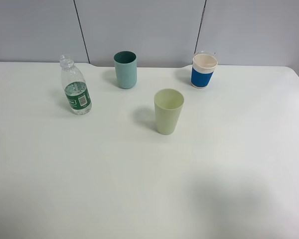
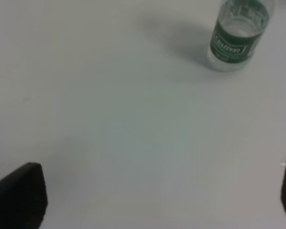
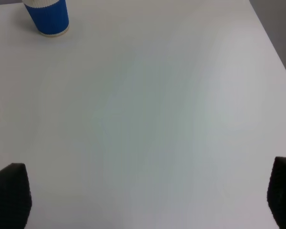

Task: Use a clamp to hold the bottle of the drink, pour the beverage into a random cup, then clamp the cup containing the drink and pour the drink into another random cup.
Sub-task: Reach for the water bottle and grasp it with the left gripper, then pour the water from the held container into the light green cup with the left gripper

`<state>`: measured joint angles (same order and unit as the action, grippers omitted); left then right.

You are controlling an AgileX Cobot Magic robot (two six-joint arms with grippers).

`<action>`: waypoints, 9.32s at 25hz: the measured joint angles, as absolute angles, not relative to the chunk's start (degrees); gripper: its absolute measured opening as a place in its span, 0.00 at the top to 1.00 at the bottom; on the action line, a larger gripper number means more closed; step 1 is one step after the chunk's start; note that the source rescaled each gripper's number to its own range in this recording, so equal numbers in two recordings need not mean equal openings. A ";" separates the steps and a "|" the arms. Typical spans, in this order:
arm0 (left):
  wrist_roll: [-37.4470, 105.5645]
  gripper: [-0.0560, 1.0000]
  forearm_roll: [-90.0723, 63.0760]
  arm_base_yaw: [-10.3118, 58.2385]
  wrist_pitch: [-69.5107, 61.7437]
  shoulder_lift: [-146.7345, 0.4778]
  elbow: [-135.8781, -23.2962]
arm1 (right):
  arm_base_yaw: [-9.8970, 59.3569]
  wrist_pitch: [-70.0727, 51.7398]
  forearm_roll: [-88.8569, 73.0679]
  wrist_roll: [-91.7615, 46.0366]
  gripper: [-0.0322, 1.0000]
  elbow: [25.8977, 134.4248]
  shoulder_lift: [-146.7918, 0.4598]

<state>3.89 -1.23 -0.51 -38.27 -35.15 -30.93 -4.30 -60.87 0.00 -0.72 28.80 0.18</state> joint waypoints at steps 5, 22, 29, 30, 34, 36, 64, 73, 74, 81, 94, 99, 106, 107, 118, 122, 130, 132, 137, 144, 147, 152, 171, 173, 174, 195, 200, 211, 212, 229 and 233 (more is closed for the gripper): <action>6.54 0.00 -1.23 -0.51 -34.65 -43.14 -30.93 | -4.30 -60.87 0.00 -0.72 0.00 28.80 0.18; 8.35 0.00 -4.70 8.29 -15.37 -68.65 -28.79 | -4.30 -60.87 0.00 -0.72 0.00 28.80 0.18; 8.35 0.00 -5.69 12.37 6.13 -77.00 -22.02 | -4.30 -60.87 0.00 -0.72 0.00 28.80 0.18; 8.35 0.00 -5.81 12.64 9.69 -77.94 -20.90 | -4.30 -60.87 0.00 -0.72 0.00 28.80 0.18; 7.84 0.00 -5.87 12.70 21.41 -81.05 -17.57 | -4.30 -60.87 0.00 -0.72 0.00 28.80 0.18; 7.46 0.00 -5.87 12.70 26.38 -82.56 -16.72 | -4.30 -60.87 0.00 -0.72 0.00 28.80 0.18; -0.55 0.00 4.43 12.70 65.42 -113.19 -24.03 | -4.30 -60.87 0.00 -0.72 0.00 28.80 0.18; -0.55 0.00 4.49 12.70 65.56 -117.06 -30.99 | -4.30 -60.87 0.00 -0.72 0.00 28.80 0.18; -0.70 0.00 4.49 12.70 65.56 -117.35 -31.69 | -4.30 -60.87 0.00 -0.72 0.00 28.80 0.18; -0.97 0.00 4.51 12.70 65.43 -119.02 -33.54 | -4.30 -60.87 0.00 -0.72 0.00 28.80 0.18; 1.70 0.95 3.92 12.70 65.68 -120.65 -33.73 | -4.30 -60.87 0.00 -0.72 0.00 28.80 0.18; 2.11 0.95 2.97 12.70 64.43 -119.93 -33.78 | -4.30 -60.87 0.00 -0.72 0.00 28.80 0.18; 3.05 0.95 -2.92 14.56 56.91 -114.13 -33.69 | -4.30 -60.87 0.00 -0.72 0.00 28.80 0.18; 4.60 0.95 -5.26 15.61 55.88 -112.86 -33.69 | -4.30 -60.87 0.00 -0.72 0.00 28.80 0.18; 32.16 0.95 -35.25 29.47 51.94 -104.65 -33.62 | -4.30 -60.87 0.00 -0.72 0.00 28.80 0.18; 41.48 0.95 -44.59 33.70 51.94 -102.70 -33.62 | -4.30 -60.87 0.00 -0.72 0.00 28.80 0.18; 62.76 0.95 -57.40 41.85 51.81 -102.20 -37.97 | -4.30 -60.87 0.00 -0.72 0.00 28.80 0.18; 69.26 0.95 -60.11 43.27 51.81 -102.20 -39.89 | -4.30 -60.87 0.00 -0.72 0.00 28.80 0.18; 84.35 0.95 -63.57 45.20 51.48 -102.20 -44.16 | -4.30 -60.87 0.00 -0.72 0.00 28.80 0.18; 99.64 0.95 -66.81 45.44 50.36 -102.45 -48.26 | -4.30 -60.87 0.00 -0.72 0.00 28.80 0.18; 105.66 0.95 -68.16 46.04 50.37 -103.35 -49.34 | -4.30 -60.87 0.00 -0.72 0.00 28.80 0.18; 111.14 0.95 -69.06 47.25 50.37 -105.25 -49.54 | -4.30 -60.87 0.00 -0.72 0.00 28.80 0.18; 122.84 0.95 -66.70 48.69 49.62 -111.57 -52.81 | -4.30 -60.87 0.00 -0.72 0.00 28.80 0.18; 124.16 0.95 -66.58 48.69 50.48 -111.64 -52.81 | -4.30 -60.87 0.00 -0.72 0.00 28.80 0.18; 124.51 0.95 -66.54 48.69 50.90 -111.64 -52.81 | -4.30 -60.87 0.00 -0.72 0.00 28.80 0.18; 125.69 0.95 -66.64 48.82 59.25 -111.68 -53.95 | -4.30 -60.87 0.00 -0.72 0.00 28.80 0.18; 127.57 0.95 -66.47 49.74 59.51 -111.68 -54.12 | -4.30 -60.87 0.00 -0.72 0.00 28.80 0.18; 133.19 0.95 -65.88 49.74 60.57 -111.68 -54.12 | -4.30 -60.87 0.00 -0.72 0.00 28.80 0.18; 133.19 0.95 -65.60 49.74 60.87 -111.68 -54.12 | -4.30 -60.87 0.00 -0.72 0.00 28.80 0.18; 135.35 0.95 -64.90 49.74 63.32 -111.68 -54.12 | -4.30 -60.87 0.00 -0.72 0.00 28.80 0.18; 135.54 0.95 -64.88 49.74 64.89 -111.68 -54.12 | -4.30 -60.87 0.00 -0.72 0.00 28.80 0.18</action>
